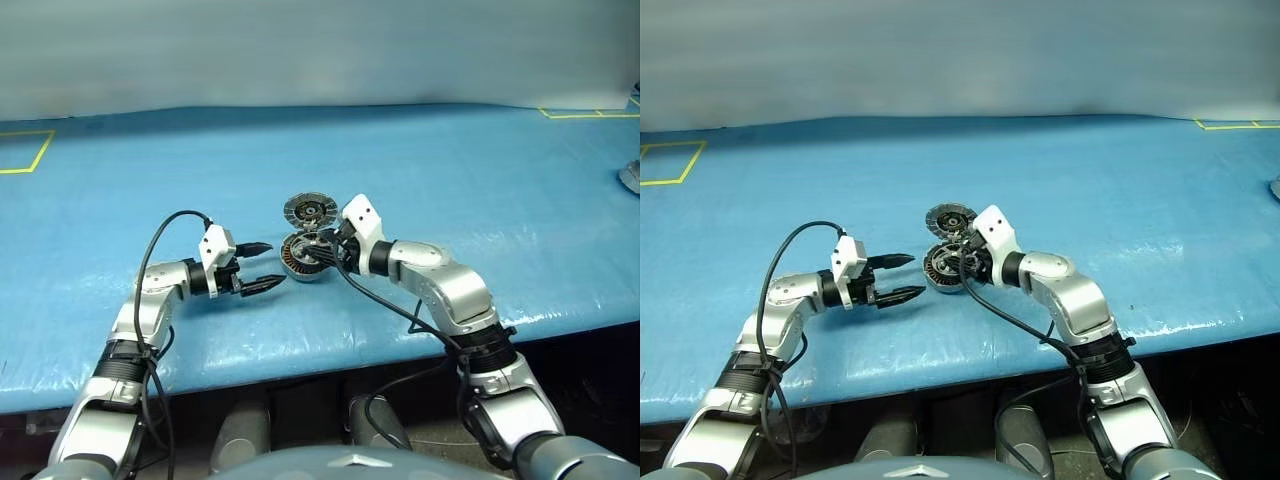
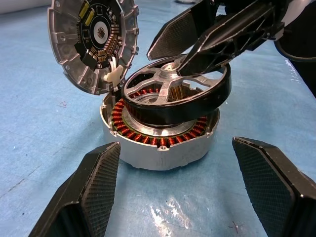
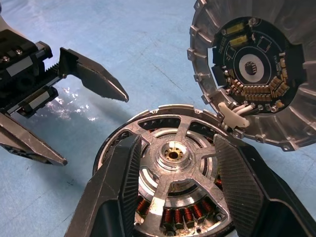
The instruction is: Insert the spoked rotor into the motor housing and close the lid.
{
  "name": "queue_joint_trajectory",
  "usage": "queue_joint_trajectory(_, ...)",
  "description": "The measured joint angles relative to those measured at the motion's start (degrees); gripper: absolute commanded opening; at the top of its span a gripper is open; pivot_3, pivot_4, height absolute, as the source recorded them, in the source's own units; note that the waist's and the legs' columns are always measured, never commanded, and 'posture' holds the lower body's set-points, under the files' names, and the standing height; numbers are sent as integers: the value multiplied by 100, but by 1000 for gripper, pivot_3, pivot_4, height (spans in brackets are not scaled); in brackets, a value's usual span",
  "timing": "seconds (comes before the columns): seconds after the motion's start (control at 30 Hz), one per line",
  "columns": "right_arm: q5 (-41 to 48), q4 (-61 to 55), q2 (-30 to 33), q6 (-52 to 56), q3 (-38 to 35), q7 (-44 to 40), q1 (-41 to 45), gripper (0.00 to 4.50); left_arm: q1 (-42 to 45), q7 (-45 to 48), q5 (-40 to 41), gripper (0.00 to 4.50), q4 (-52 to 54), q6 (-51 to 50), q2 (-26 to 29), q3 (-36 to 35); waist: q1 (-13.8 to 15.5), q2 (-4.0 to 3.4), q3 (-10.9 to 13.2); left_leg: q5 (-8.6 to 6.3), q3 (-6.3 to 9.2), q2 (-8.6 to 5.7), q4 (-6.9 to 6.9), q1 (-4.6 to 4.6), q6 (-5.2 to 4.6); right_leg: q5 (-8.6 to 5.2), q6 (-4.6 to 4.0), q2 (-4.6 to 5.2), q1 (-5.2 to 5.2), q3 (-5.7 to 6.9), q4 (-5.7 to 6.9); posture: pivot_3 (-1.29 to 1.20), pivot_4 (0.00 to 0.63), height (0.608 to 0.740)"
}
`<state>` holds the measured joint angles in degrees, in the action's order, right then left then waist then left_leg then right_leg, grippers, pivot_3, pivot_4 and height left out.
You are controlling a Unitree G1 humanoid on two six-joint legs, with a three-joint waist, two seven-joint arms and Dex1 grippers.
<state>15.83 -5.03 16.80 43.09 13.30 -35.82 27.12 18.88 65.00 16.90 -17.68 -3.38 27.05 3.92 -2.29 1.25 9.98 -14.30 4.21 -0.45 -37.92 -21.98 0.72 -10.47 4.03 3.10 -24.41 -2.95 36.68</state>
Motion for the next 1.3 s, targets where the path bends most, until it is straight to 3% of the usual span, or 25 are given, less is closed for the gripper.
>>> queue_joint_trajectory(0.17,-24,87,-43,1,0,12,67,2461,-67,-7,0,3974,2,1,0,-6,-13,0,0,0,1,1,3,0,0,0,1,0,-1,1,-1,0,150,740)
queue_joint_trajectory(0.4,-23,124,-81,-6,-6,-1,98,379,-107,-26,0,3974,4,-4,1,-6,-18,0,0,0,0,1,3,1,0,-1,0,0,0,1,-1,0,150,740)
queue_joint_trajectory(1.3,-30,226,-380,-142,-19,124,308,381,-156,-27,7,3974,6,-25,-42,-7,-60,-1,1,0,1,2,20,-2,0,0,1,0,-3,3,-22,0,150,740)
